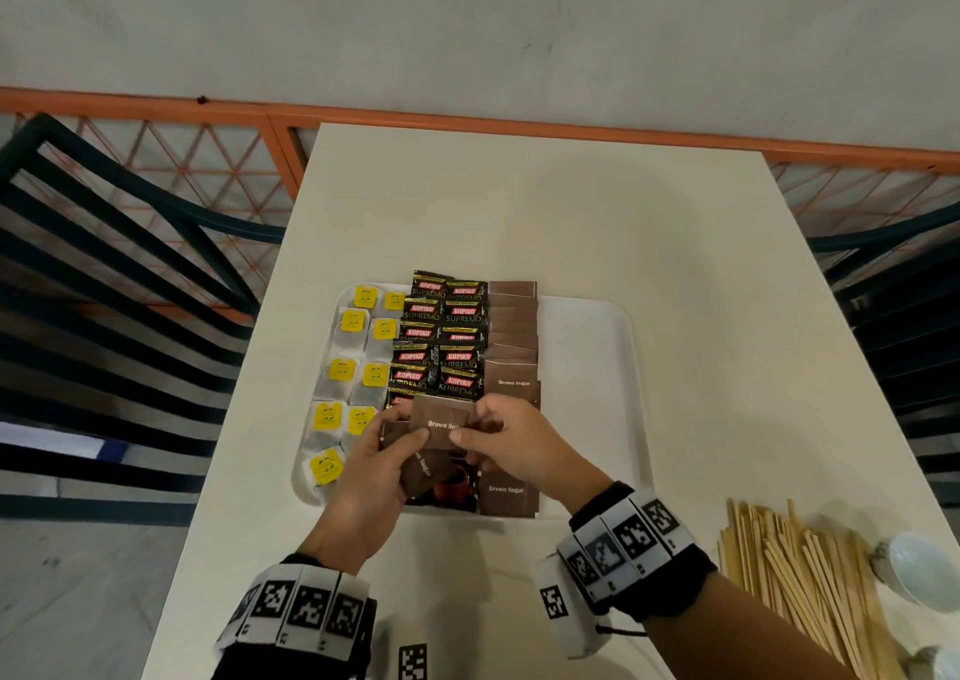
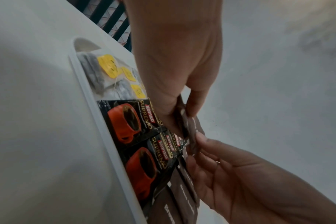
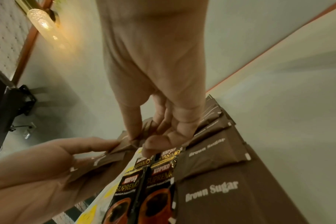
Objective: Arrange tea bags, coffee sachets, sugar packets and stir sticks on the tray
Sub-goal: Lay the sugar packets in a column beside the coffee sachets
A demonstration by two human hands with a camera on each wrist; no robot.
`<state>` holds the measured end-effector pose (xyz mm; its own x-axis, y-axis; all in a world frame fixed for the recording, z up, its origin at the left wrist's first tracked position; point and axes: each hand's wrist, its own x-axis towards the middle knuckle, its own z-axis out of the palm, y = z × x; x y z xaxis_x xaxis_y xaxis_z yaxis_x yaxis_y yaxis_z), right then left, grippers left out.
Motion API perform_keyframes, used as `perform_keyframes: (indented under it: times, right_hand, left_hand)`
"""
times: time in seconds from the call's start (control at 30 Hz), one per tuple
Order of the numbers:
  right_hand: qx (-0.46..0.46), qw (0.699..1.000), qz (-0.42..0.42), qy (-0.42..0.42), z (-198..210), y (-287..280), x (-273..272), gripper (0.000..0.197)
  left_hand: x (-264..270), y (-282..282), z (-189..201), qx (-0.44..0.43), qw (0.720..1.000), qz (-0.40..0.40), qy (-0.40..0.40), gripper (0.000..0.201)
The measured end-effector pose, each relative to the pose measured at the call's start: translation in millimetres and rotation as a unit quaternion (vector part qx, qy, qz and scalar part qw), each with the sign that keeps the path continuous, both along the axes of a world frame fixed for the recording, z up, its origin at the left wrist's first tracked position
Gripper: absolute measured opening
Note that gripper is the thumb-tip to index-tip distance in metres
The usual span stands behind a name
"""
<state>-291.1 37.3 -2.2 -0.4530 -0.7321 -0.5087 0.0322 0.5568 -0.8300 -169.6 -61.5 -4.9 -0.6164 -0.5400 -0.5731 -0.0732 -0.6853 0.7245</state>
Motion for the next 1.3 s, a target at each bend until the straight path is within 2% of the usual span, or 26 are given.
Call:
perform_keyframes:
  times: [0.2,0.3,0.43,0.5,0.77,0.87,1.0,1.1,1.17,1.3]
  right_hand:
    - [-0.039,0.996,-0.083,-0.014,-2.8,-3.5,-17.5,0.013]
    - [-0.046,0.987,-0.157,0.002,-2.1,-1.4,-37.5,0.005]
    - [-0.031,0.969,-0.242,0.037,-6.3,0.6,-65.9,0.006]
    - [-0.022,0.966,-0.254,0.052,-10.4,0.2,-74.7,0.003]
    - [0.025,0.965,-0.239,0.101,-34.4,-4.0,-87.3,0.015]
    - [0.030,0.962,-0.247,0.115,-36.3,-3.1,-87.1,0.014]
    - [0.028,0.952,-0.261,0.155,-34.1,-2.1,-83.0,0.023]
    - [0.017,0.945,-0.233,0.227,-26.2,-4.7,-69.0,0.020]
    - [-0.008,0.955,-0.174,0.239,-13.0,-6.2,-52.8,0.018]
    - [-0.039,0.993,-0.003,0.112,2.5,-3.6,-23.1,0.025]
  left_hand:
    - [-2.8,-6.2,-1.5,0.030,0.999,-0.025,0.018,0.044]
    - [-2.6,-9.3,-0.4,0.036,0.999,-0.025,0.017,0.043]
    - [-1.9,-9.9,-2.5,0.029,0.999,-0.015,0.010,0.039]
    - [-2.2,-8.9,-4.4,0.025,1.000,-0.015,0.007,0.040]
    - [-5.8,-6.1,-4.4,0.023,1.000,-0.021,0.003,0.034]
    - [-6.9,-6.4,-4.1,0.014,1.000,-0.021,-0.006,0.031]
    - [-10.7,-5.4,-3.8,-0.003,1.000,-0.021,-0.016,0.026]
    - [-13.3,-4.0,-3.5,-0.018,1.000,-0.018,-0.018,0.022]
    - [-14.7,-3.4,-3.1,-0.029,0.999,-0.013,-0.023,0.019]
    - [-17.2,-4.6,-3.8,-0.038,0.999,0.010,-0.027,0.024]
